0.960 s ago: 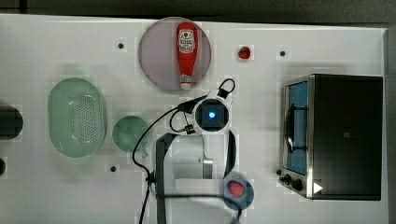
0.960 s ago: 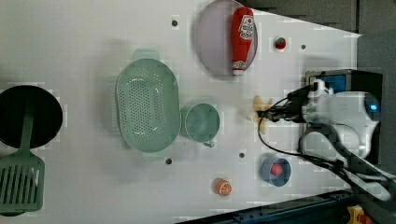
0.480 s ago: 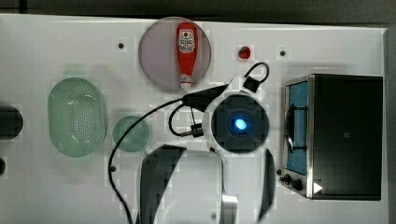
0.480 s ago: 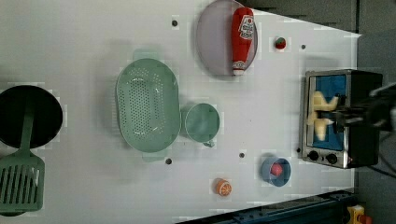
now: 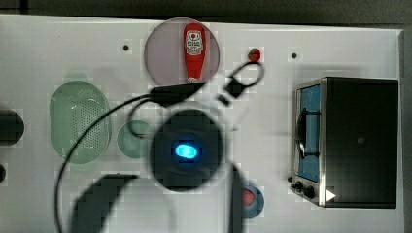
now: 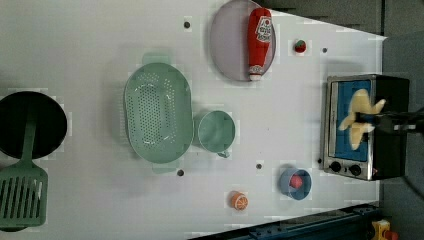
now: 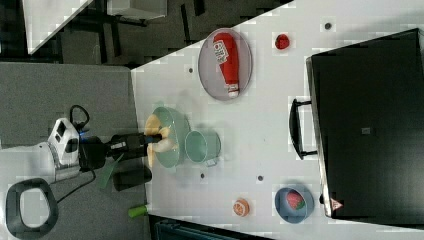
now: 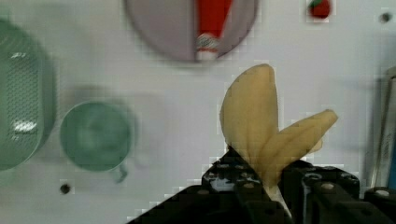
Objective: Pick Banana and place it in mug.
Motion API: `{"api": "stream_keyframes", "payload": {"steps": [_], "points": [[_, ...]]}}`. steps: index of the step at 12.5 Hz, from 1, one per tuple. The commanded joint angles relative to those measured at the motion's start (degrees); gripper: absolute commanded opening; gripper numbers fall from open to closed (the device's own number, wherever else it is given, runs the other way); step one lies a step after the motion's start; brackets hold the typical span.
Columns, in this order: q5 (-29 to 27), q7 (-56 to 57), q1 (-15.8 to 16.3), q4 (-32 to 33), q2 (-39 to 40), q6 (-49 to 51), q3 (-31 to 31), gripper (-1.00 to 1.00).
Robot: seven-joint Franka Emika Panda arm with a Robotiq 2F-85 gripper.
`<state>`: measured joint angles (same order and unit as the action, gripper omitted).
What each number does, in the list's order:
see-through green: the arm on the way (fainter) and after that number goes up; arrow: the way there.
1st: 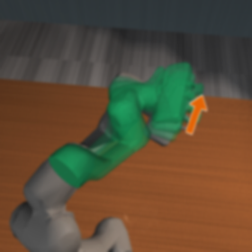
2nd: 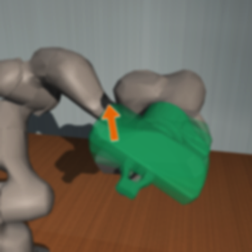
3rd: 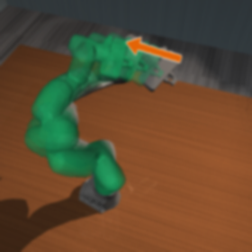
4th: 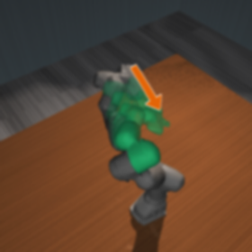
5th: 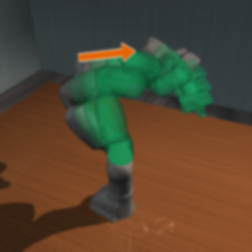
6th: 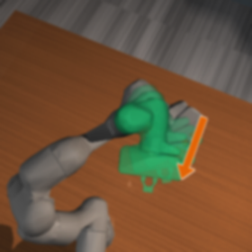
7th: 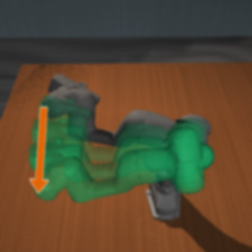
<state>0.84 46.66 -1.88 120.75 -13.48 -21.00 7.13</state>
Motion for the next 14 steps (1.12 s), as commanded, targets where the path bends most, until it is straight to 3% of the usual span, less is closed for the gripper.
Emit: {"api": "stream_keyframes", "payload": {"steps": [1,6,12,13,14], "points": [[0.19,-18.44,3.29,2.09,2.38,1.46,7.04,-0.57],[-4.23,-39.28,3.62,4.38,6.24,-4.21,16.07,-0.57],[-4.22,-44.77,3.55,10.38,17.41,-20.94,17.83,-0.57],[-4.21,-44.77,3.55,10.57,18.85,-22.35,17.82,-0.51],[-4.21,-44.78,3.55,11.12,19.95,-23.83,17.82,-0.32]]}}
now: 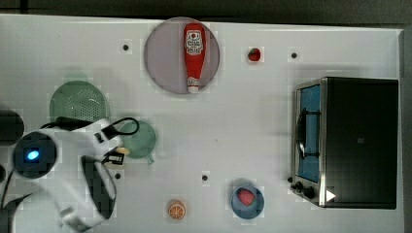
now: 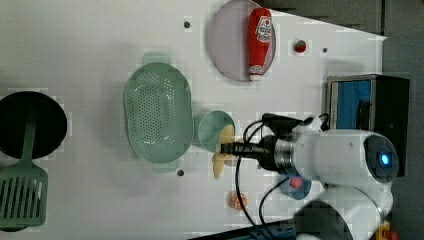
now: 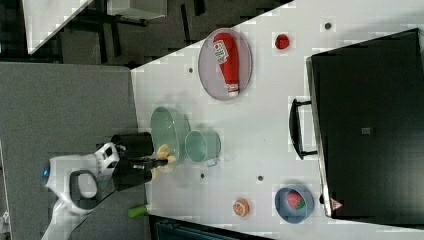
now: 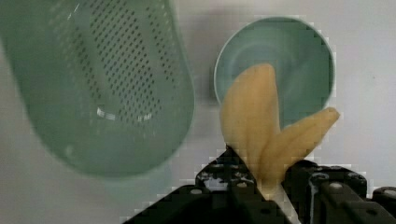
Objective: Pick Banana and place it in mug.
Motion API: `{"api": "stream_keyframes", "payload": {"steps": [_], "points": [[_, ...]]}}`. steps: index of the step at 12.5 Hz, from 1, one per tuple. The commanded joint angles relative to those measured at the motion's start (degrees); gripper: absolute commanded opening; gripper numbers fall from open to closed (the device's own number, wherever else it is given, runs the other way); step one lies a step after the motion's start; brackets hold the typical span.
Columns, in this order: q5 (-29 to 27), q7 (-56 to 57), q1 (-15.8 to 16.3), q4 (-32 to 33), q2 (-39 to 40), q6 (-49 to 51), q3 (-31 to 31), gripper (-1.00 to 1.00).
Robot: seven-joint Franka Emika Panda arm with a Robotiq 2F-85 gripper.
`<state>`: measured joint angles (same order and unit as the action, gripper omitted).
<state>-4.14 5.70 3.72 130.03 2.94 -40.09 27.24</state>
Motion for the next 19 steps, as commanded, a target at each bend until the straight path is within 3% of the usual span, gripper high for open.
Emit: {"api": "stream_keyframes", "payload": {"steps": [1,6,11,17,19], "points": [[0.93,-3.81,-2.10,2.51,4.35,-7.28,-2.42,-0.08],[0.96,-3.81,-2.15,4.25,4.68,-13.04,-3.07,1.00],[0.90,-3.81,-2.84,2.31,-0.88,-11.19,-5.42,1.00],[1.08,-3.66,-4.66,-9.39,-13.40,17.08,-18.95,1.00],[2.64,-3.39,-4.98,-14.58,-14.71,20.93,-24.11,1.00]]}}
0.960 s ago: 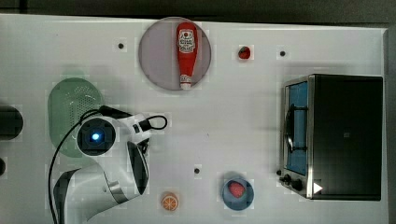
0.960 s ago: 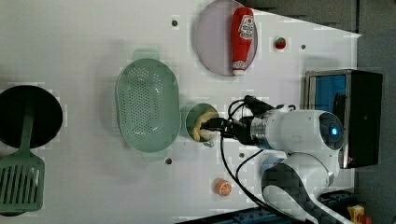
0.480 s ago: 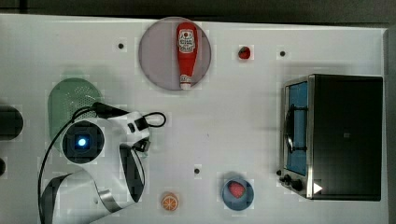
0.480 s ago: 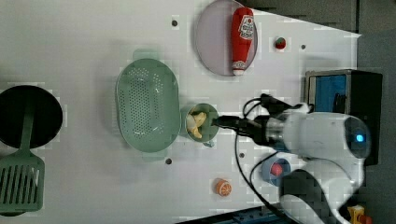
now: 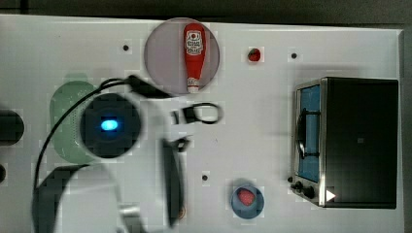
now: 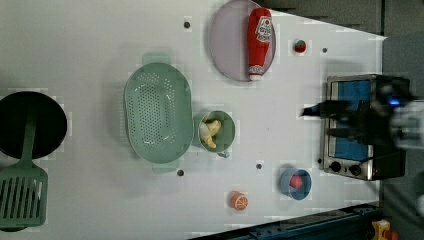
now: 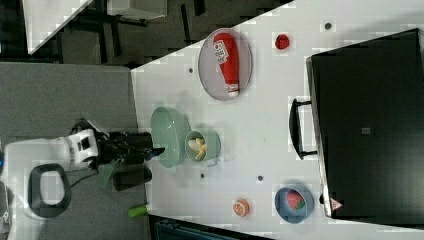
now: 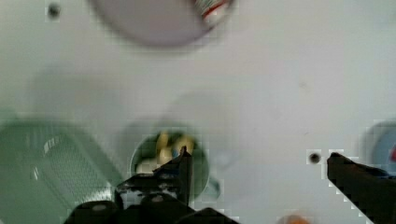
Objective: Pick Banana and place it in mug.
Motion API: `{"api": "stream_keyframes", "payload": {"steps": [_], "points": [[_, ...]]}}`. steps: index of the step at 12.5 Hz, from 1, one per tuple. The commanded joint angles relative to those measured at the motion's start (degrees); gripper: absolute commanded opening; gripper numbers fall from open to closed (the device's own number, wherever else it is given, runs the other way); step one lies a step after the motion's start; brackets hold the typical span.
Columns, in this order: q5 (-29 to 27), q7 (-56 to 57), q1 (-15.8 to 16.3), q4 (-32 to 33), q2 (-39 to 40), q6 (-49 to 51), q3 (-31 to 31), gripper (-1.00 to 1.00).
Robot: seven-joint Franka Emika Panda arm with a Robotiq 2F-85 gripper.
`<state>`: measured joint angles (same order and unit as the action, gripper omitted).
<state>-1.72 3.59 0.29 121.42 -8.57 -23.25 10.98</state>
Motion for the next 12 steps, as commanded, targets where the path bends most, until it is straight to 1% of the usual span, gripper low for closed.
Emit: {"api": "stream_keyframes", "payload": {"steps": [1,4,5,8,12], "points": [[1.39,-0.94,-1.60,-8.28,-3.64,5.68,-9.96,1.00],[2.14,-0.96,-1.70,-11.90,-4.90,16.64,-14.46,1.00],[2.14,-0.96,-1.70,-12.56,-4.91,17.92,-15.30,1.00],[2.14,-0.96,-1.70,-12.25,-4.70,18.58,-16.72,1.00],[2.14,-0.96,-1.69,-12.13,-3.70,18.55,-16.70,1.00]]}}
